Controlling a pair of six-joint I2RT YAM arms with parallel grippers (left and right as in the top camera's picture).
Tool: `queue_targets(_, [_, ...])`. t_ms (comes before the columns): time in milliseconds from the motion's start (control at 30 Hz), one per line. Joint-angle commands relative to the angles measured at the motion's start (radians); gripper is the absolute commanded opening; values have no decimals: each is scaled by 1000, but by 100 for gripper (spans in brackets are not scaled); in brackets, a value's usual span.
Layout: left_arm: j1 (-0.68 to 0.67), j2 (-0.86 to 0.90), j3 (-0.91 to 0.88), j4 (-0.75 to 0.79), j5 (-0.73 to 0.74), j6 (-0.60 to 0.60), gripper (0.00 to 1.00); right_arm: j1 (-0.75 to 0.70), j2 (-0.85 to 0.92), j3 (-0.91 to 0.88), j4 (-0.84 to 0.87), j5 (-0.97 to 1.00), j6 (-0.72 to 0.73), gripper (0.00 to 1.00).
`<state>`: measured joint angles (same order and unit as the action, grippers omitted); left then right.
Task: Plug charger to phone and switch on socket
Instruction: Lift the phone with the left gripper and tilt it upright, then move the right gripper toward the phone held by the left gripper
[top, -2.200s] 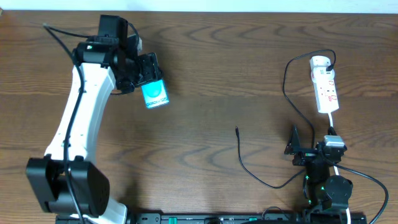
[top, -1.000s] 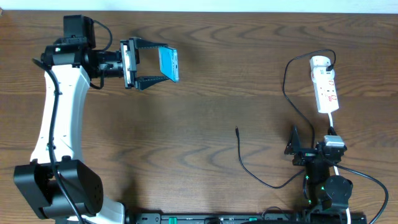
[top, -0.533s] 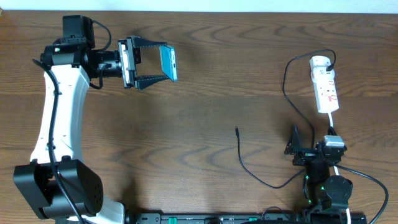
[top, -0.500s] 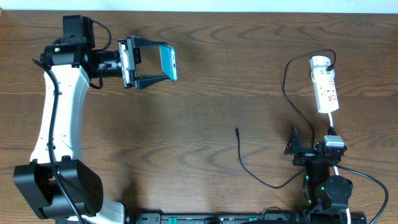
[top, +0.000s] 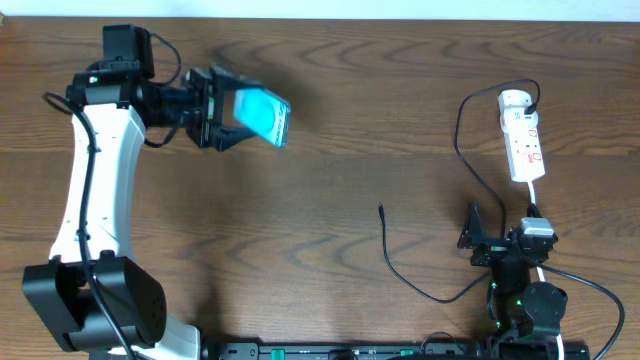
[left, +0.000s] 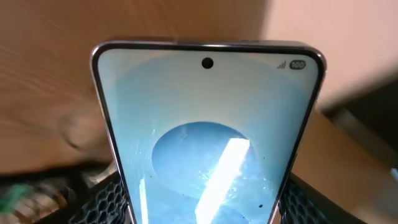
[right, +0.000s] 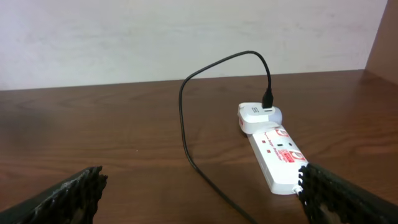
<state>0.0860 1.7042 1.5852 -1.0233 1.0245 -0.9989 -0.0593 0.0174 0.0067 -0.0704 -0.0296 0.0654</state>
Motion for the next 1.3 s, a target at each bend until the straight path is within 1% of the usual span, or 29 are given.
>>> queue_targets(0, [-26, -17, 33, -50, -327, 49, 7, 9, -5, -1, -5, 1, 12, 99])
queue_targets(33, [-37, -17, 32, -72, -408, 49, 7, 9, -5, -1, -5, 1, 12, 99])
queue_targets(133, [-64, -17, 24, -105, -560, 49, 7, 9, -5, -1, -5, 1, 12, 99])
queue_targets(167, [-82, -17, 16, -125, -647, 49, 7, 9, -5, -1, -5, 1, 12, 99])
queue_targets(400, [-174, -3, -47, -151, -916, 49, 7, 9, -5, -1, -5, 1, 12, 99])
queue_targets(667, [-206, 32, -105, -142, -932, 48, 7, 9, -5, -1, -5, 1, 12, 99])
queue_targets(1267, [-206, 41, -109, -144, -933, 50, 7, 9, -5, -1, -5, 1, 12, 99])
